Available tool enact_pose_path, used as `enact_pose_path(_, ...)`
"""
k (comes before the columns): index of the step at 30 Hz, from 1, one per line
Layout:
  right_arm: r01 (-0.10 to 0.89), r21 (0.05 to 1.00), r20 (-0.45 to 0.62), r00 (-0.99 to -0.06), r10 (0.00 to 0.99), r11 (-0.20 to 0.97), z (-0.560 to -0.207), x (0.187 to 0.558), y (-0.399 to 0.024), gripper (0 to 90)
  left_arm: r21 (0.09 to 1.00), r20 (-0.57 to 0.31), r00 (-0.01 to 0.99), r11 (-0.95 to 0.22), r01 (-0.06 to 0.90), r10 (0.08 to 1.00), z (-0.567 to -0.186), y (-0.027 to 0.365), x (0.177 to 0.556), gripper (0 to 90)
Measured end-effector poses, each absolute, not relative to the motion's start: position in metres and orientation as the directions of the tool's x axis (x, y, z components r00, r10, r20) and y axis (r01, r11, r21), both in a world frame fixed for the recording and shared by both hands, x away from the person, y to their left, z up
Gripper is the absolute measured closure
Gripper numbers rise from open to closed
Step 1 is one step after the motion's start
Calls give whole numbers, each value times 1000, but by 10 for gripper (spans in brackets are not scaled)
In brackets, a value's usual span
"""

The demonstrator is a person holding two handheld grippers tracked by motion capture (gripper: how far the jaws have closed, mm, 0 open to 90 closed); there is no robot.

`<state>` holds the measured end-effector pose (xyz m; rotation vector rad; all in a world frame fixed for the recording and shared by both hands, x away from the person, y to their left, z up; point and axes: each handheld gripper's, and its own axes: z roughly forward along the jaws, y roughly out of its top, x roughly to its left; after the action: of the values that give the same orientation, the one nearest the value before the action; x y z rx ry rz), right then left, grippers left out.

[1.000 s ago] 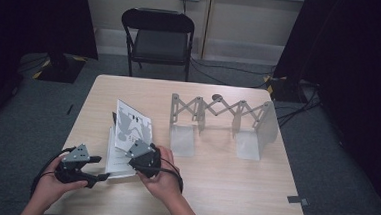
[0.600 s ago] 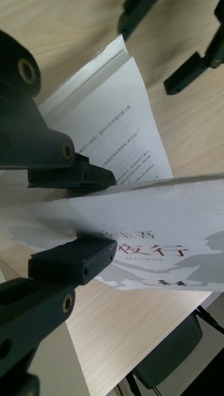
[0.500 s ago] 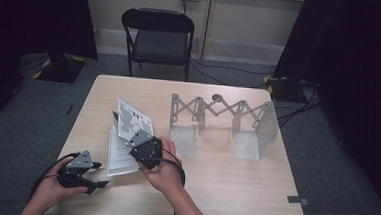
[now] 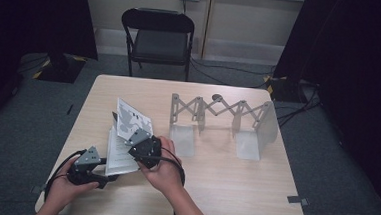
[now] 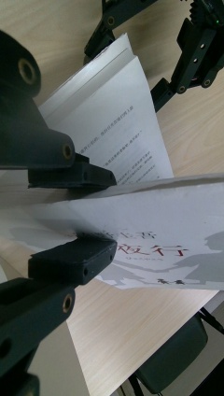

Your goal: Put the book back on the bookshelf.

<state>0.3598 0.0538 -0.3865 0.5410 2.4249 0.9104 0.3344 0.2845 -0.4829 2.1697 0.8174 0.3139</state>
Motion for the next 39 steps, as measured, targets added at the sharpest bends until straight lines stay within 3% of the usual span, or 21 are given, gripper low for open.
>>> enact_pose_path(7,189,688,-303,-803,513,701,-383,360,55,647,750,-28,726,-466,470,687,-479,285,335,227)
enact_pose_path(16,181,680,-310,-807,502,711,-379,360,57,649,754,-41,711,-445,483,702,-471,286,334,223)
enact_pose_path(19,181,674,-311,-810,497,716,-378,361,58,648,761,11,704,-462,455,710,-468,285,333,189)
enact_pose_path(39,175,654,-314,-822,475,736,-374,363,59,643,792,49,719,-466,395,693,-455,282,333,187)
